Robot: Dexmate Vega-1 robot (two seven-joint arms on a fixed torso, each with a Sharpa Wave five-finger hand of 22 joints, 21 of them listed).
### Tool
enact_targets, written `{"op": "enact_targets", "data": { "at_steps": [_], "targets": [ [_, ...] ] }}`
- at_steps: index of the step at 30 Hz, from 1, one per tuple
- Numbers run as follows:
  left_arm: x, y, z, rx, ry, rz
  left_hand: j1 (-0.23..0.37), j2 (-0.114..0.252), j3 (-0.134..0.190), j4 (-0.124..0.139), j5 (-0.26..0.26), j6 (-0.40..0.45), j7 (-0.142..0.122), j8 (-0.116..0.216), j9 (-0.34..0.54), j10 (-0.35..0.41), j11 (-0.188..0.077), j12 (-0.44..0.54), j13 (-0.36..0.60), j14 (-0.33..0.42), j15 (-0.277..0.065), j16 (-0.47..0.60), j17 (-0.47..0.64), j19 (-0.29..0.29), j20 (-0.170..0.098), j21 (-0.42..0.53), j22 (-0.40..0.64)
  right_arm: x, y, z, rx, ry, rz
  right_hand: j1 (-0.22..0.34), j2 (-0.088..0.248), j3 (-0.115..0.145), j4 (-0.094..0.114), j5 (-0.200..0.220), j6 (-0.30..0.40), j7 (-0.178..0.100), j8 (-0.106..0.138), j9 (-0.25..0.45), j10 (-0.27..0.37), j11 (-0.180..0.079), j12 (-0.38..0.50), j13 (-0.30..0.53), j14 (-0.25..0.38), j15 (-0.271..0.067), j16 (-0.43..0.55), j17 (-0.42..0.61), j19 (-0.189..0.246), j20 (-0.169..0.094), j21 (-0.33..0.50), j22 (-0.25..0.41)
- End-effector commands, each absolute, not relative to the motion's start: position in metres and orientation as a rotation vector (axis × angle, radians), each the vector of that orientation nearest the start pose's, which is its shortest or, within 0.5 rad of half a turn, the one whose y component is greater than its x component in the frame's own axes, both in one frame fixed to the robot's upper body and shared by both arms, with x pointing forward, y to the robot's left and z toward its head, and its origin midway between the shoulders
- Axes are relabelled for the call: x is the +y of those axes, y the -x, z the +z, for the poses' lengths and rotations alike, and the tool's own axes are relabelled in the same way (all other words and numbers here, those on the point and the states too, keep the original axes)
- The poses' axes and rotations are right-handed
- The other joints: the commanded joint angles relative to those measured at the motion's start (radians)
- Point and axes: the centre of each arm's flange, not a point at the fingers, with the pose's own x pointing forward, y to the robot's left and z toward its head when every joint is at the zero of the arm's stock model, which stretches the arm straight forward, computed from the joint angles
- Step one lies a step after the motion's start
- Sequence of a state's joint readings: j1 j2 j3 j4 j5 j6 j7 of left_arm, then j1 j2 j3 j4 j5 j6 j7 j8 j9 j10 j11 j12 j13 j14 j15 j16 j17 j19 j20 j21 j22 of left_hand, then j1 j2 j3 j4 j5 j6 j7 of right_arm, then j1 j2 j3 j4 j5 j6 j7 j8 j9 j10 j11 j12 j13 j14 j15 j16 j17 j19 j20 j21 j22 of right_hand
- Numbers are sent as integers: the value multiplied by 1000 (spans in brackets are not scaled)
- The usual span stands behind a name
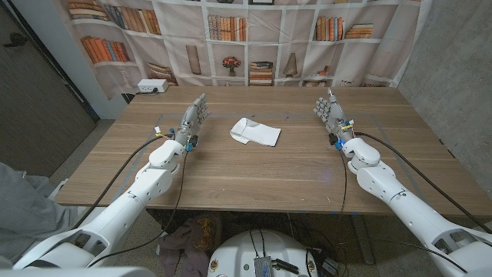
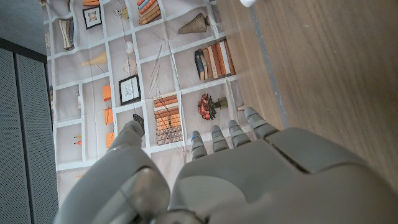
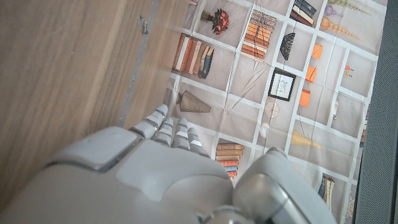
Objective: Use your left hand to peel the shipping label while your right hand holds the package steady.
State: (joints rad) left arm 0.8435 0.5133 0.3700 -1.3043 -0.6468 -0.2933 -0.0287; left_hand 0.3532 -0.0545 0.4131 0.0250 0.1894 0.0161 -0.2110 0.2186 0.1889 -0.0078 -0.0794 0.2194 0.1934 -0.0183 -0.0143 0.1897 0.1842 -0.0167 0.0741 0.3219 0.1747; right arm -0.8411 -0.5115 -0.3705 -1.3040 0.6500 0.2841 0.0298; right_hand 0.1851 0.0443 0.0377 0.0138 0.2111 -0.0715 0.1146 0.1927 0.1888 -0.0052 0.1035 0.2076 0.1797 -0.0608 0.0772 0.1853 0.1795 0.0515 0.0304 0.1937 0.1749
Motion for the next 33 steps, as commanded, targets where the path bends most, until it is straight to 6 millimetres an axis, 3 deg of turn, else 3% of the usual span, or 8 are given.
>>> {"op": "enact_targets", "data": {
  "at_steps": [1, 8, 12, 19, 21, 27, 30, 33],
  "targets": [
    [292, -649, -29, -601, 38, -203, 5, 0, 5, 0, 7, 0, -8, 4, 2, 0, -10, 5, 2, -5, -3, 6, 2, 0, 5, 3, 1, -287, -654, -27, -580, -35, 221, 8, -3, 4, -1, 4, -2, 19, 6, 4, 1, 8, 6, 5, -2, 9, 4, 1, 10, -2, 3, 5],
    [293, -643, -24, -627, 13, -210, 5, 0, 4, 0, 6, 1, -8, 1, 2, 3, -8, 5, 1, -6, -1, 5, 2, 1, 6, -1, 1, -286, -652, -27, -581, -25, 229, 9, -5, 2, -3, 2, -9, 16, 4, 4, -1, 0, 4, 5, 18, -5, 10, 2, 31, -4, 10, 5],
    [301, -642, -23, -617, 4, -210, 3, 2, 1, -3, 6, -119, 8, -44, 2, 0, 2, -1, 2, -8, -11, 4, 3, 5, -10, -18, 2, -286, -650, -25, -582, -16, 227, 11, -6, 1, -5, 1, -18, 0, 1, 4, -3, -19, 3, 5, 26, -11, 11, 3, 29, 5, 8, 6],
    [304, -631, -26, -621, 10, -171, -4, 3, -4, 0, 6, -152, 20, -40, 4, 27, 9, 8, 4, -6, 10, 5, 5, -2, 13, -31, 3, -281, -648, -21, -599, 14, 232, 18, -6, 2, -10, 0, -25, -12, 0, 4, 8, -30, 8, 6, 15, -20, 5, 3, 19, 13, 4, 6],
    [303, -628, -27, -613, 13, -167, -6, 2, -6, 0, 6, -180, 66, -41, 4, 35, 9, 10, 6, -5, 9, 6, 6, 1, 12, -37, 3, -281, -647, -20, -601, 28, 235, 25, -4, 4, -14, 0, -26, -13, 1, 4, 12, -33, 9, 6, 35, -37, 12, 3, 19, 14, 4, 6],
    [301, -617, -28, -586, -47, -153, -7, 3, -8, -1, 7, -178, 135, -29, 4, 39, 22, 9, 8, -7, 11, 6, 6, 2, 10, -47, 4, -283, -643, -17, -611, 45, 234, 31, -5, 5, -19, 0, -27, -17, 2, 5, 17, -37, 10, 7, 52, -48, 16, 4, 19, 14, 4, 6],
    [300, -610, -28, -587, -42, -131, -8, 4, -10, -2, 7, -151, 154, -17, 4, 48, 24, 11, 8, -7, 10, 6, 7, 5, 10, -52, 4, -287, -640, -17, -613, 54, 232, 35, -5, 6, -21, -1, -26, -18, 3, 5, 20, -37, 11, 7, 48, -47, 13, 4, 17, 14, 3, 6],
    [299, -609, -30, -576, -56, -115, -9, 4, -11, -2, 7, -120, 146, -6, 4, 59, 16, 14, 9, -4, 11, 7, 7, 6, 10, -56, 4, -292, -637, -17, -615, 68, 219, 46, -5, 8, -29, -2, -24, -18, 6, 5, 21, -35, 11, 8, 20, -35, 1, 4, -17, 9, -9, 6]
  ]
}}
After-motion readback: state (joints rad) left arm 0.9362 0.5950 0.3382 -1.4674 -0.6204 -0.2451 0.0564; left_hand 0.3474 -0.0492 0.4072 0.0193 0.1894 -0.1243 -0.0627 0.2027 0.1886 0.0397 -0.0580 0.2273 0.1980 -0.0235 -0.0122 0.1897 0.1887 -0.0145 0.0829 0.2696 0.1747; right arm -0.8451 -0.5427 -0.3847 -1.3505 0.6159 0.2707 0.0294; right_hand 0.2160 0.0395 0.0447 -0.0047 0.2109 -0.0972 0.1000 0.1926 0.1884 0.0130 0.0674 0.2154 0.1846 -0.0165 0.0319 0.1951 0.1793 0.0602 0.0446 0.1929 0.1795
